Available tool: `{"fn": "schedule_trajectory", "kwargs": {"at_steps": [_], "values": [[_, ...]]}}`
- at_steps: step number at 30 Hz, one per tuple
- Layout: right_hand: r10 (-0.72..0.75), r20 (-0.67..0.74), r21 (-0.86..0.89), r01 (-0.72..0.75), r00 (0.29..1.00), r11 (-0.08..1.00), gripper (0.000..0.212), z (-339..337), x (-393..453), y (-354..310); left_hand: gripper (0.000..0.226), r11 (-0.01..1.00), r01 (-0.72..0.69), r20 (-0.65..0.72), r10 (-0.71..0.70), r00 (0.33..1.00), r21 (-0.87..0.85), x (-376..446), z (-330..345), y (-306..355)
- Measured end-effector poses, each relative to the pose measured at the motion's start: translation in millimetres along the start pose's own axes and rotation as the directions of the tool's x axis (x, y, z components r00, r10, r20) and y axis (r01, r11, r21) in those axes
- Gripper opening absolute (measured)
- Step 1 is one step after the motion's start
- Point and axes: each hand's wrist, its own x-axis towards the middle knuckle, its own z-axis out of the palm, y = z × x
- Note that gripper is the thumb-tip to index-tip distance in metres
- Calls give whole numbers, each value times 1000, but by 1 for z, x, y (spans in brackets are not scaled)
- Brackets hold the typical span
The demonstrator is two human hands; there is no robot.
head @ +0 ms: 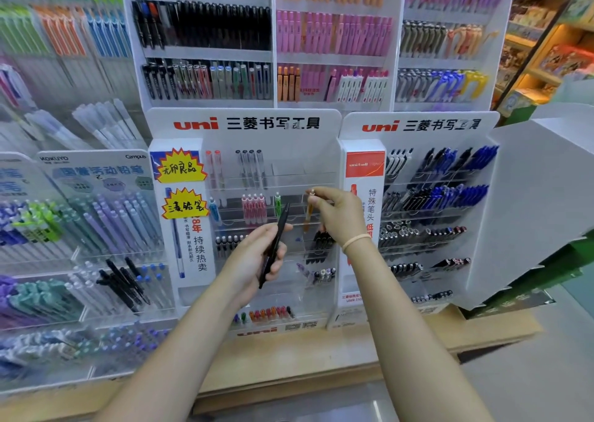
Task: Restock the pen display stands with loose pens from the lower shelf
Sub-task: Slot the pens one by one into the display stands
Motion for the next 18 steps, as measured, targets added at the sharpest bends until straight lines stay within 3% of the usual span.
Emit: {"fn": "schedule_trajectory", "kwargs": {"at_steps": [7, 9, 11, 13, 15, 17, 18], "values": [[33, 52, -34, -31, 998, 999, 24, -6, 0, -8, 27, 996, 28, 42, -25, 999, -89, 1, 0, 0], [6, 57, -105, 0, 998, 994, 39, -11, -6, -10, 28, 992, 36, 46, -31, 998, -124, 1, 1, 2], [-61, -11, -117, 59, 998, 991, 48, -16, -15, -9, 30, 995, 29, 36, -26, 999, -94, 0, -1, 3], [-106, -67, -61, 102, 992, 993, 38, -19, -28, -10, 31, 1000, -1, 37, 1, 999, 14, -3, -6, 3], [-64, 78, 13, 63, 995, 998, 25, -20, -41, -15, 30, 988, -41, 50, 34, 998, 151, -7, -11, 3], [15, 312, 72, -39, 950, 997, 14, -15, -53, -17, 28, 976, -50, 36, 44, 998, 212, -10, -13, 2], [35, 363, 93, -74, 931, 993, 10, -12, -57, -15, 27, 976, -43, 9, 42, 999, 214, -12, -13, 3]]}}
